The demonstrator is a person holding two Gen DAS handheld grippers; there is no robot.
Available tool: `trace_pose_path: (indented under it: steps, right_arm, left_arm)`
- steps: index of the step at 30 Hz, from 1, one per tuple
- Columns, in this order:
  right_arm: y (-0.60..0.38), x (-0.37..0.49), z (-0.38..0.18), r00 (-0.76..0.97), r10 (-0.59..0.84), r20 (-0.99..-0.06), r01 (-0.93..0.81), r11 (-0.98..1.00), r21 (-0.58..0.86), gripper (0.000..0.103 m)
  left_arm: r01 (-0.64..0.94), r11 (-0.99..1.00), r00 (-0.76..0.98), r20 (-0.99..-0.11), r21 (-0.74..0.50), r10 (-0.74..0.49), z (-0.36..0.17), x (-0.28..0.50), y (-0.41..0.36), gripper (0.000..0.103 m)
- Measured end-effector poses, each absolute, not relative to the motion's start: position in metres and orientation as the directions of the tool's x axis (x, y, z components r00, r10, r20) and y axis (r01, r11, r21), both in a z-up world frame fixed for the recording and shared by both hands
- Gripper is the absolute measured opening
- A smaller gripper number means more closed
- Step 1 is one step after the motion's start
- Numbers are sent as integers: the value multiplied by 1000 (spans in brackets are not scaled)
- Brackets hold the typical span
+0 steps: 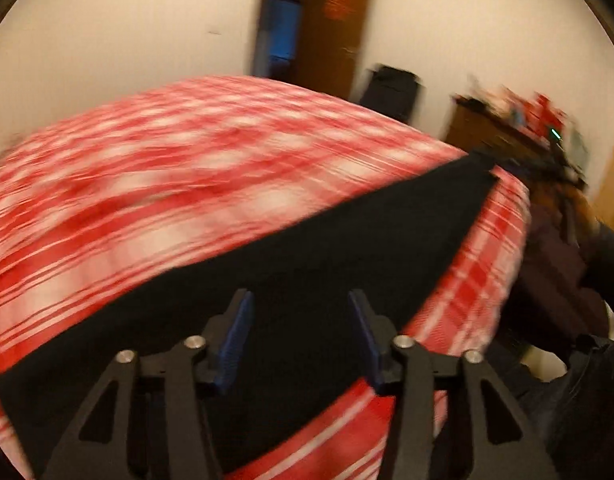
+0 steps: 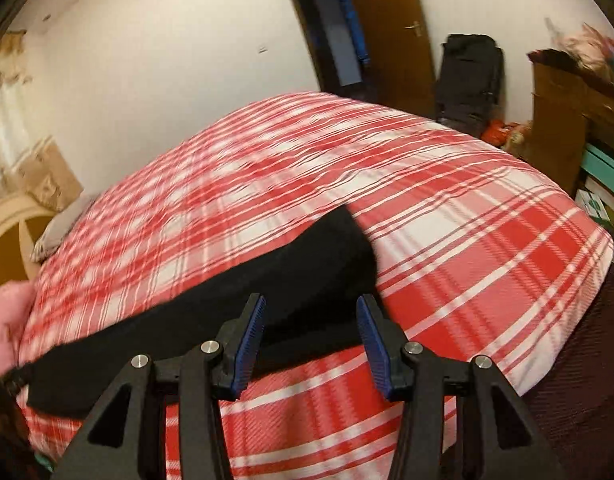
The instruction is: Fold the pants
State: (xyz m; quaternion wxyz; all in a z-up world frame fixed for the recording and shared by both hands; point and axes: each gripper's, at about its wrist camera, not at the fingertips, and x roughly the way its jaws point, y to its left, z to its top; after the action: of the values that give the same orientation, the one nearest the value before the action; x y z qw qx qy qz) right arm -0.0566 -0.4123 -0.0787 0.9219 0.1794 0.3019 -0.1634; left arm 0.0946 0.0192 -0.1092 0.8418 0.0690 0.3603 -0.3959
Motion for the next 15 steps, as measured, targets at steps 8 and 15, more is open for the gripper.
trace_pose_path:
  steps: [8,15]
  right_arm:
    - [-430,-50,-78,777,-109,-620,413,832,372,49]
    - [-415,-49,-77,781,-34,-624,370,830,417,49]
  left_arm:
    - [863,493,263,-734,-111,-626,-129,66,-86,37]
    - [879,464,238,-749,-104,-618,-134,70,-112,37]
